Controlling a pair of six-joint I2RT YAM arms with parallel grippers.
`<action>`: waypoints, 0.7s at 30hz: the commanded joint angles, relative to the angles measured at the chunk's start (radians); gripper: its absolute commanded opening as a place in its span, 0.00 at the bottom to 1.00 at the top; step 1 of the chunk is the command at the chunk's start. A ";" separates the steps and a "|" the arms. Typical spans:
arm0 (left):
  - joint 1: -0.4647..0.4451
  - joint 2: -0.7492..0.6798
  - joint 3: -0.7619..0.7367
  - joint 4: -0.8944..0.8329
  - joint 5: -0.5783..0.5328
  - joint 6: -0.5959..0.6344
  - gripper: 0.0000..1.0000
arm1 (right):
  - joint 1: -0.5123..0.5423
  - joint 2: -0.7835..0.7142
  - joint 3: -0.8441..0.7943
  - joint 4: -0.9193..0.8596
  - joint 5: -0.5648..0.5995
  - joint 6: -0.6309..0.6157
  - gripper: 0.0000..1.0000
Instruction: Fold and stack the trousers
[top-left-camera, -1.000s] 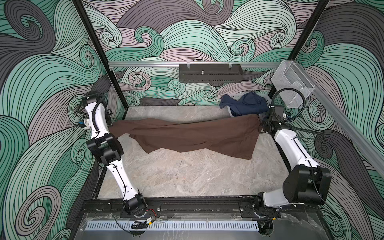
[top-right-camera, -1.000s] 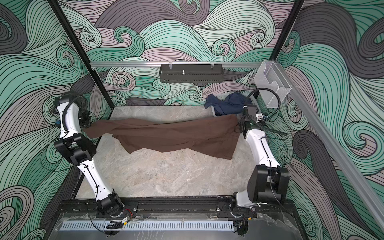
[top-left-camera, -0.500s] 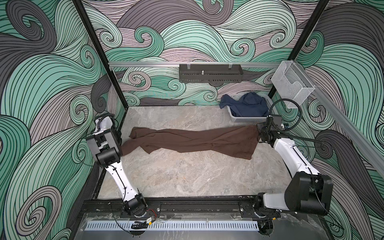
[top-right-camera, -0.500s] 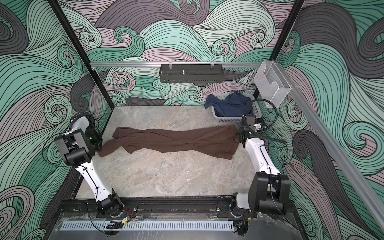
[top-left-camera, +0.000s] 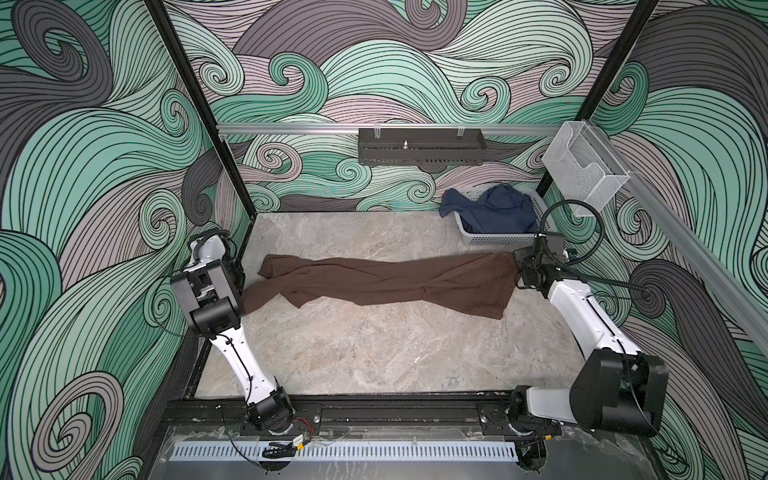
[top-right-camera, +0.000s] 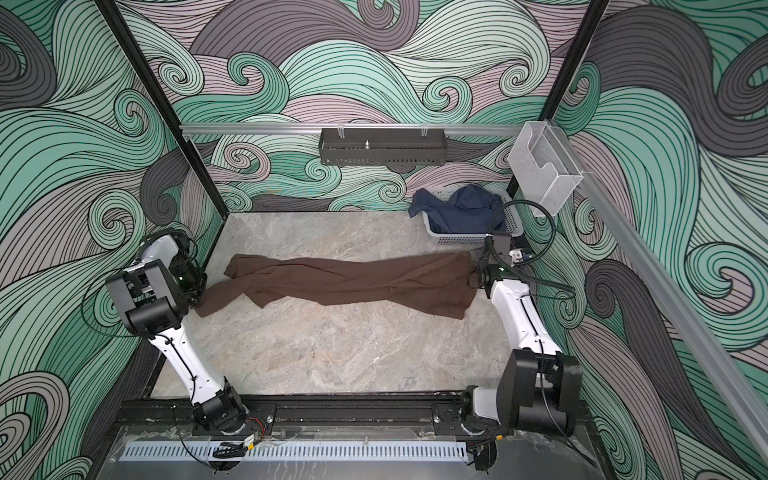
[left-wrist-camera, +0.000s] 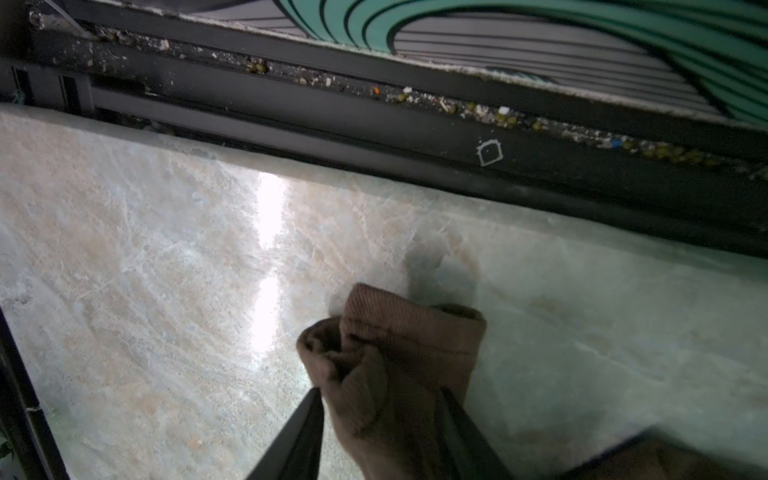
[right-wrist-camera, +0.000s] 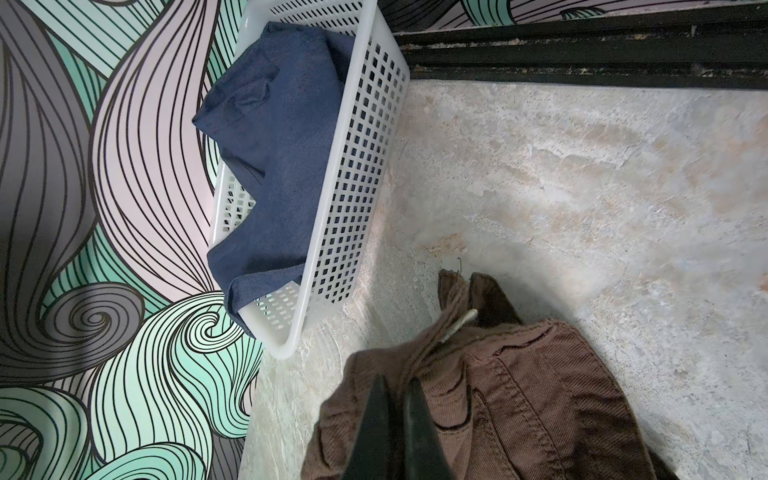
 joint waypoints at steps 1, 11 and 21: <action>0.005 -0.065 -0.008 -0.039 0.005 -0.001 0.49 | -0.006 -0.017 0.003 -0.008 0.001 -0.013 0.00; 0.011 -0.176 -0.142 -0.050 0.000 -0.013 0.47 | -0.005 -0.029 -0.012 -0.001 -0.001 -0.006 0.00; 0.002 -0.082 -0.093 -0.039 0.041 -0.043 0.45 | -0.004 -0.032 -0.019 0.000 -0.013 0.000 0.00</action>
